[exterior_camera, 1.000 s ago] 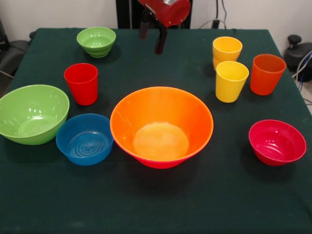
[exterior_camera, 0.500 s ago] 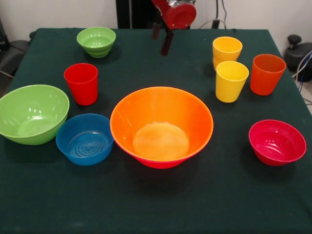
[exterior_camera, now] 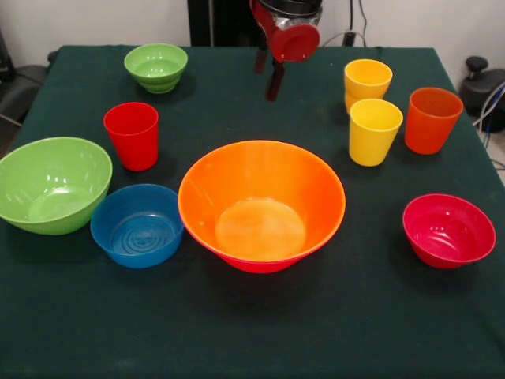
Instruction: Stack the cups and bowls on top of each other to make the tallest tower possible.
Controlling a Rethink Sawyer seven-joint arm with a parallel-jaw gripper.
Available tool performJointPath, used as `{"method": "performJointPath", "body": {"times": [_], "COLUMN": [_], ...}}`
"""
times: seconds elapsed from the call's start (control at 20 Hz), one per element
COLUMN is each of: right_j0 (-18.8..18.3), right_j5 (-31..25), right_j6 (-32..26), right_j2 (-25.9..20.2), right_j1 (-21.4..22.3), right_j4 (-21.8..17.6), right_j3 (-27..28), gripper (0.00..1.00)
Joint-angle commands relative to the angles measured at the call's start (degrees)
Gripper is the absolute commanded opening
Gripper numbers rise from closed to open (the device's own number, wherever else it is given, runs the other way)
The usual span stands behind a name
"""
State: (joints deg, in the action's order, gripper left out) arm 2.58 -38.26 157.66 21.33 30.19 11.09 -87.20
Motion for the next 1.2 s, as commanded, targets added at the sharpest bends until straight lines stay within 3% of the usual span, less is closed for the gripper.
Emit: {"method": "performJointPath", "body": {"times": [0.05, 0.6, 1.2], "right_j0": [3.9, 7.0, 8.6], "right_j5": [-1.8, -10.3, -9.9], "right_j6": [15.4, 16.3, 18.7], "right_j2": [-0.7, 3.5, 5.5], "right_j1": [-2.6, 0.8, -0.9], "right_j4": [4.8, 8.4, 11.5], "right_j3": [-0.2, 0.9, 1.6], "gripper": [1.0, 1.0, 1.0]}}
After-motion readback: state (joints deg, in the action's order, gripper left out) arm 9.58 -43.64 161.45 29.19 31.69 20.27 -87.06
